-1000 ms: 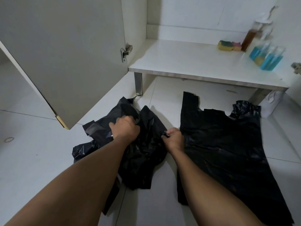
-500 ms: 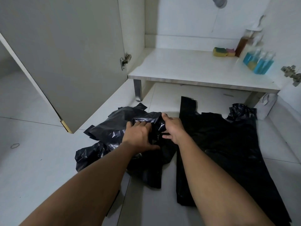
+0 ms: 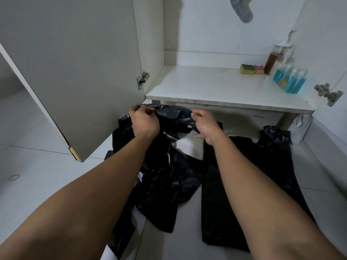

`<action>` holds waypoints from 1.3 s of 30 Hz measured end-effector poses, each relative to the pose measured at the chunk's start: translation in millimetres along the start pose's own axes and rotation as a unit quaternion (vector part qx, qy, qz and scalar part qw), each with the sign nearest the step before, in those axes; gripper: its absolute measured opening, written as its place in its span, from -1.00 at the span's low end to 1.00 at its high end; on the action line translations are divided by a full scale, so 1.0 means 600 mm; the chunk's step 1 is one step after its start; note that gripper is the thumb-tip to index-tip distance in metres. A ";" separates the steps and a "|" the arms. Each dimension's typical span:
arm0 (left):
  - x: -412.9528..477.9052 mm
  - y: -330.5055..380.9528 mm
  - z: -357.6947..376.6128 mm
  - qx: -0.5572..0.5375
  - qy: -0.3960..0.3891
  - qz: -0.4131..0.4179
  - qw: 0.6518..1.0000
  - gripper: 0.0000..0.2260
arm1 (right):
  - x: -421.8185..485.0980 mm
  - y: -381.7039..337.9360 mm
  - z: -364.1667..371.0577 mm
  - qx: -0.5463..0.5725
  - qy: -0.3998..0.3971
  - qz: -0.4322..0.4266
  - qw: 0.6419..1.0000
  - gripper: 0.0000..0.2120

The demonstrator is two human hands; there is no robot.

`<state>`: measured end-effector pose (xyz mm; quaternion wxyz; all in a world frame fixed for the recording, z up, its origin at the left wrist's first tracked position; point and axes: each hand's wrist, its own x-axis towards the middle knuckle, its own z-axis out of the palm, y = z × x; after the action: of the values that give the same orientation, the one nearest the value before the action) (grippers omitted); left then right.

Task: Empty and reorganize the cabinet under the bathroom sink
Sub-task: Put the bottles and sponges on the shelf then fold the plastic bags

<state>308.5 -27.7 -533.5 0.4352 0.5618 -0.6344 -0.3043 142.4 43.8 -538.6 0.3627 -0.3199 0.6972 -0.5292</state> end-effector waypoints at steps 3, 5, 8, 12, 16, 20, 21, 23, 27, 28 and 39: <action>0.004 0.034 0.026 -0.055 -0.006 0.090 0.994 -0.89 | 0.012 -0.018 -0.048 0.024 0.097 -0.103 0.990 -0.81; 0.000 0.059 0.052 -0.070 -0.028 0.150 0.986 -0.91 | 0.003 -0.031 -0.093 0.040 0.149 -0.161 0.975 -0.81; -0.022 0.099 0.096 -0.099 -0.061 0.232 0.966 -0.91 | -0.030 -0.048 -0.165 0.081 0.221 -0.230 0.944 -0.87; -0.081 0.136 0.165 -0.147 -0.095 0.349 0.921 -0.93 | -0.073 -0.034 -0.273 0.069 0.335 -0.273 0.899 -0.86; -0.160 0.098 0.235 -0.083 -0.149 0.390 0.905 -0.98 | -0.101 0.054 -0.367 0.004 0.411 -0.204 0.889 -0.63; -0.228 -0.011 0.281 0.122 -0.244 0.321 0.907 -0.91 | -0.140 0.198 -0.389 -0.174 0.347 -0.010 0.921 -0.71; -0.242 -0.032 0.285 0.148 -0.276 0.308 0.898 -0.91 | -0.151 0.232 -0.389 -0.197 0.315 0.029 0.928 -0.78; -0.261 -0.059 0.284 0.192 -0.329 0.285 0.880 -0.88 | -0.167 0.286 -0.388 -0.209 0.267 0.079 0.937 -0.88; -0.279 -0.073 0.274 0.281 -0.384 0.283 0.833 -0.68 | -0.190 0.337 -0.399 -0.218 0.232 0.154 0.935 -0.88; -0.282 -0.073 0.273 0.285 -0.409 0.273 0.823 -0.66 | -0.195 0.345 -0.404 -0.219 0.217 0.172 0.936 -0.84; -0.320 -0.074 0.282 0.282 -0.587 0.153 0.743 -0.61 | -0.257 0.312 -0.478 -0.189 0.094 0.327 0.921 -0.73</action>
<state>175.4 134.4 -686.6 -0.1613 0.2648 -0.8986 -0.3103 -29.2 360.7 -643.7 0.3814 -0.0860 0.8808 -0.2672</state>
